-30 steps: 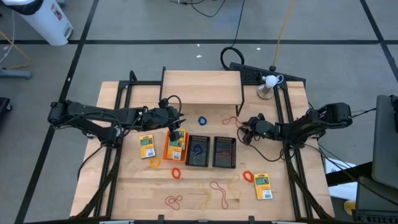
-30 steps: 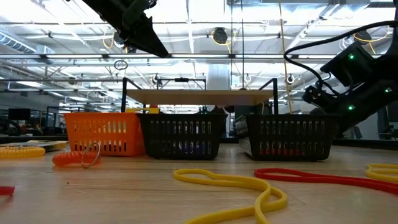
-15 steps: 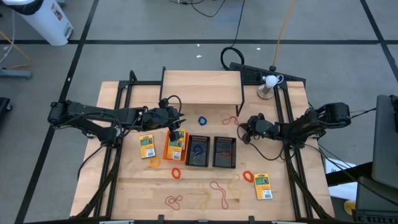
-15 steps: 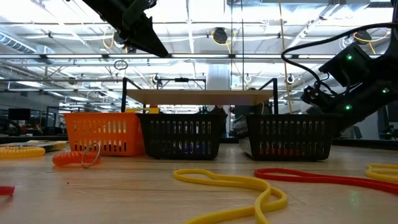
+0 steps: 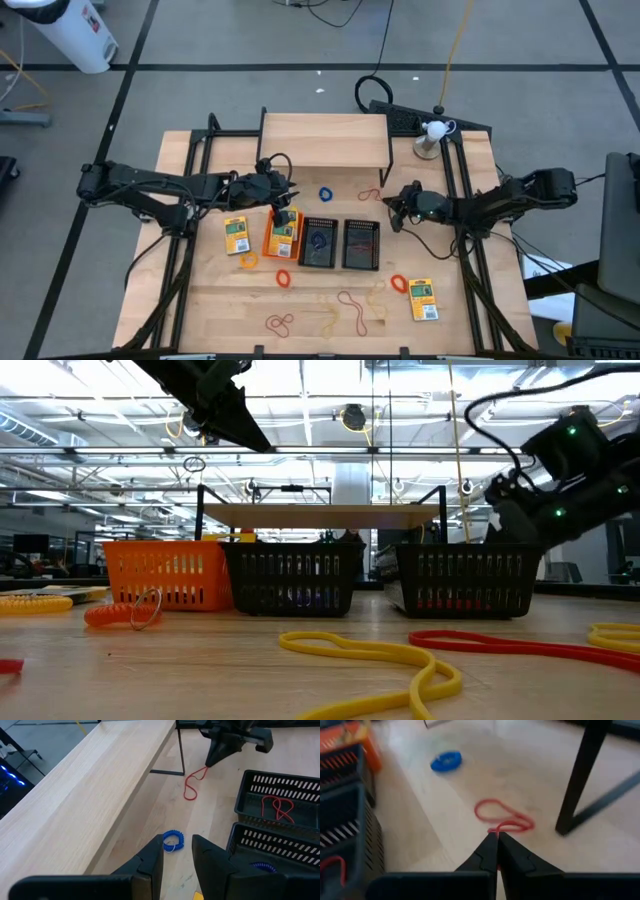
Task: Pick & Place Office Desk Supplies
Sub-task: Put the red rubber band into the right black bin, then put the orange spring rubber band into the left black bin
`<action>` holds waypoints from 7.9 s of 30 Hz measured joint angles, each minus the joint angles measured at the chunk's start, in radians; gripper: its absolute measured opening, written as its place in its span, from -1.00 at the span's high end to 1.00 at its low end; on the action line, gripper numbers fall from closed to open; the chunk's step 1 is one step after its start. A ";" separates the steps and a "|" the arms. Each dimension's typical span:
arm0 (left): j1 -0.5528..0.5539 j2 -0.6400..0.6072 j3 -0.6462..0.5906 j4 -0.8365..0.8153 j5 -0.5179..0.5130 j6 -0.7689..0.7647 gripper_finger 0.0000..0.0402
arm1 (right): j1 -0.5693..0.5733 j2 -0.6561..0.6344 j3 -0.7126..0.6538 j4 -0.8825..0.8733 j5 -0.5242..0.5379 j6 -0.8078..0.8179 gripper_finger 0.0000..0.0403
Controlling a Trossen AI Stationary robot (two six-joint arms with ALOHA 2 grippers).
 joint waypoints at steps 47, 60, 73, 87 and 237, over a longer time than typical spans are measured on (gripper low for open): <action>-0.021 0.154 0.000 0.462 0.244 0.003 0.28 | 0.166 -0.255 0.443 -0.145 -0.351 -0.240 1.00; -0.021 0.206 0.000 0.572 0.246 -0.020 -0.06 | 0.163 -0.193 0.454 -0.122 -0.348 -0.236 1.00; -0.021 0.215 0.000 0.622 0.275 -0.027 -0.07 | 0.163 -0.194 0.454 -0.112 -0.349 -0.236 1.00; -0.021 0.374 0.150 0.591 0.336 0.004 -0.06 | 0.163 -0.194 0.454 -0.114 -0.351 -0.237 1.00; -0.117 0.328 0.323 0.081 0.250 0.146 0.02 | 0.251 -0.624 0.336 -0.710 -0.090 -0.230 0.15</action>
